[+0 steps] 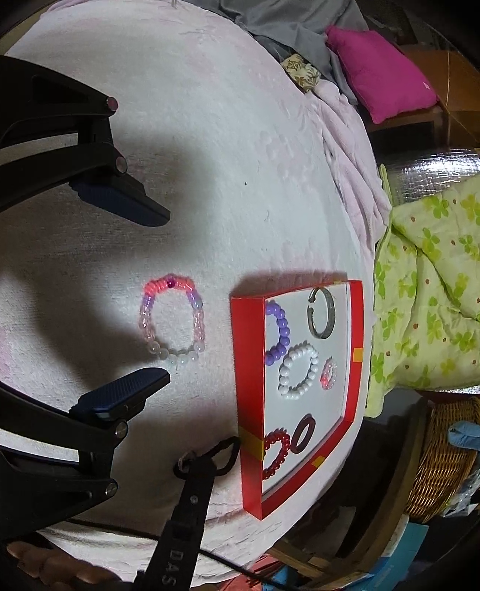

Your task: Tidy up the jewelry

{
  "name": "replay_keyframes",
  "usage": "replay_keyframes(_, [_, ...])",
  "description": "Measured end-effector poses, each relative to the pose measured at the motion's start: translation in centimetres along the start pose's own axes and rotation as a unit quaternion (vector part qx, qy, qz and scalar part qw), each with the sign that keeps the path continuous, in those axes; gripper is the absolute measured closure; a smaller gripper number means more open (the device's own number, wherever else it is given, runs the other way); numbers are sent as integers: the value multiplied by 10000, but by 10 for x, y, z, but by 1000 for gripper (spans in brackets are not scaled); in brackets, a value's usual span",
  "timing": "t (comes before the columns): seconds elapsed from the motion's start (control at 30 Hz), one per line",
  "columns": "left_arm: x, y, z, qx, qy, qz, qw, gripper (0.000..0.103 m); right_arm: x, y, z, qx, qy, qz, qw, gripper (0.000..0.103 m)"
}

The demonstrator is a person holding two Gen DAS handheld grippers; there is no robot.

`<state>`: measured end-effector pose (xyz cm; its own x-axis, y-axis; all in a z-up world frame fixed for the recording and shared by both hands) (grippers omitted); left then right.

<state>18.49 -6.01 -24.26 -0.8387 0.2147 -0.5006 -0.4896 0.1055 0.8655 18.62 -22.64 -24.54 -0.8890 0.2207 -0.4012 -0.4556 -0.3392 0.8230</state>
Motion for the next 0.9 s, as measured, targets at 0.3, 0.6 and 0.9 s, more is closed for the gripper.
replay_keyframes(0.3, [-6,-9,-7,32,-72,73,9999,24,17,28,-25,-316,-125,5,9994,93])
replay_keyframes(0.6, [-2,-19,-6,158,16,243,9996,24,12,35,-27,-592,-383,-84,9975,89])
replay_keyframes(0.9, [-4,-16,1,251,122,291,9992,24,4,21,-10,-332,-345,-152,9987,48])
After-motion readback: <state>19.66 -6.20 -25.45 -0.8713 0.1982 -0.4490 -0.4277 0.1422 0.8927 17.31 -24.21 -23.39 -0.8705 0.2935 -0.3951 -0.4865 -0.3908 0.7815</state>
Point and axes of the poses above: each gripper's, at about its wrist camera, not at the fingertips, and y roughly against the way its jaws point, z to its left, x to its underside, the point moved 6 cm from there along -y, roughly the way its jaws point, and after that the axes turned 11 degrees about z, right-handed, at the moved point
